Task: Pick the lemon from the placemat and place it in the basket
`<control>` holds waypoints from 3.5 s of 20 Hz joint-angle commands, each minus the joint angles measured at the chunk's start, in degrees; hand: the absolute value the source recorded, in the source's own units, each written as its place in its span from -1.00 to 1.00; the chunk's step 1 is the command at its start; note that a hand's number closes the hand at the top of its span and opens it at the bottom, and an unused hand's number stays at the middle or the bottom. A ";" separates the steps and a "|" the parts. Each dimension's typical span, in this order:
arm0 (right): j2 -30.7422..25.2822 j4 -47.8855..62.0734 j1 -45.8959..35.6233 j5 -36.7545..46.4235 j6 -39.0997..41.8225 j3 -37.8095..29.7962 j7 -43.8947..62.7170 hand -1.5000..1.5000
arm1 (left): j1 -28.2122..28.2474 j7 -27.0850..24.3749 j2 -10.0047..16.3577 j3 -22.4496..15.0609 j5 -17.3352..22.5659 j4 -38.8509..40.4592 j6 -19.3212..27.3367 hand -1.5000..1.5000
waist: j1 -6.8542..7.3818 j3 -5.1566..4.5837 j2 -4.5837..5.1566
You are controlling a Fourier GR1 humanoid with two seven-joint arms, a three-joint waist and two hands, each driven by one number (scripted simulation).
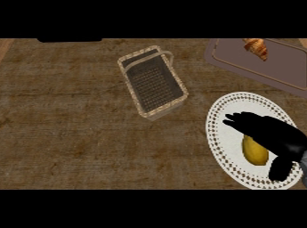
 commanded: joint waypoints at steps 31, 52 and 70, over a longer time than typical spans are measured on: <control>46.99 -19.96 1.29 7.79 -14.17 14.70 33.65 1.00 | -5.95 -5.60 1.89 0.87 2.14 -4.64 0.96 0.00 | -4.90 -0.93 -1.67; 47.46 -29.57 -29.97 9.60 -24.27 -0.81 69.62 1.00 | -9.83 -5.14 4.15 0.19 3.99 -4.84 1.52 0.00 | -2.64 -1.42 -1.15; 47.46 -1.71 -53.47 0.97 -22.23 -18.08 68.20 1.00 | -16.13 -5.49 2.91 -2.45 4.59 -1.13 0.66 0.00 | -0.05 -1.20 0.16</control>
